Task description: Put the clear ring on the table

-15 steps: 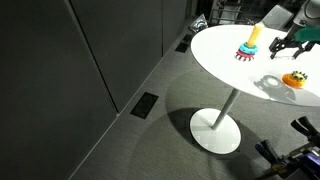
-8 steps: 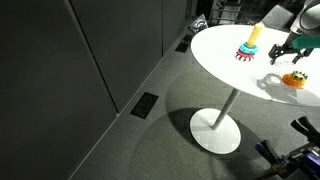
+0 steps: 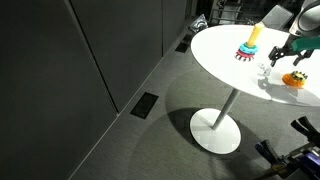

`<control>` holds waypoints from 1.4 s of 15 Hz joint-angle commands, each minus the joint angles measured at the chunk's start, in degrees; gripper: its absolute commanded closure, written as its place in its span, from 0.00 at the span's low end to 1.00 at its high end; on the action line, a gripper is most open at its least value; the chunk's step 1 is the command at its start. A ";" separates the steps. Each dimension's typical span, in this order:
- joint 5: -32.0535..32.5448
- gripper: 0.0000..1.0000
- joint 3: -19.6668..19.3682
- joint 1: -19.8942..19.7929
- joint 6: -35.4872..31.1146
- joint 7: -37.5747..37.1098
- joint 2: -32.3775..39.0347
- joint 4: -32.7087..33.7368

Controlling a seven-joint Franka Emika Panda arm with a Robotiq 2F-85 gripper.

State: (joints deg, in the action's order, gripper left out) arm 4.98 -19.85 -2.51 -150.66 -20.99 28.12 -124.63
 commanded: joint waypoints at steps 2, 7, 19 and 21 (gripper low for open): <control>0.00 0.00 2.01 -1.55 10.84 3.48 -1.93 3.37; 0.21 0.00 3.95 -1.97 24.61 5.82 -4.65 7.76; -2.23 0.00 8.60 -4.21 38.12 13.00 -12.56 12.41; -2.95 0.00 9.29 -4.46 37.10 15.50 -14.68 11.48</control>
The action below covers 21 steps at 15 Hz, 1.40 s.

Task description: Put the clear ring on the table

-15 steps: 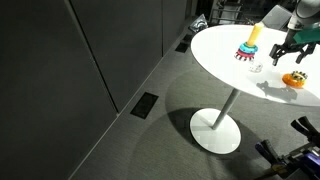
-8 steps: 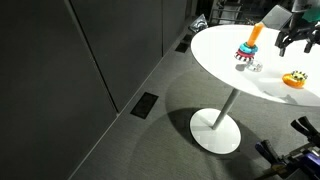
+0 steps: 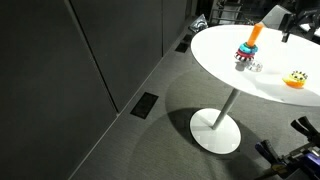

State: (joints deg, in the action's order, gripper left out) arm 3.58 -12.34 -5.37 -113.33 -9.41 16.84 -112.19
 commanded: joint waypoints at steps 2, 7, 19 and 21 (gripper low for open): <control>-2.17 0.00 2.36 -1.60 -0.76 5.83 -5.66 -1.75; -3.44 0.00 3.57 -1.03 1.71 6.38 -10.23 -1.90; -3.17 0.00 5.11 -0.67 9.24 4.12 -15.79 -0.44; -3.17 0.00 5.11 -0.67 9.22 4.12 -15.41 -0.48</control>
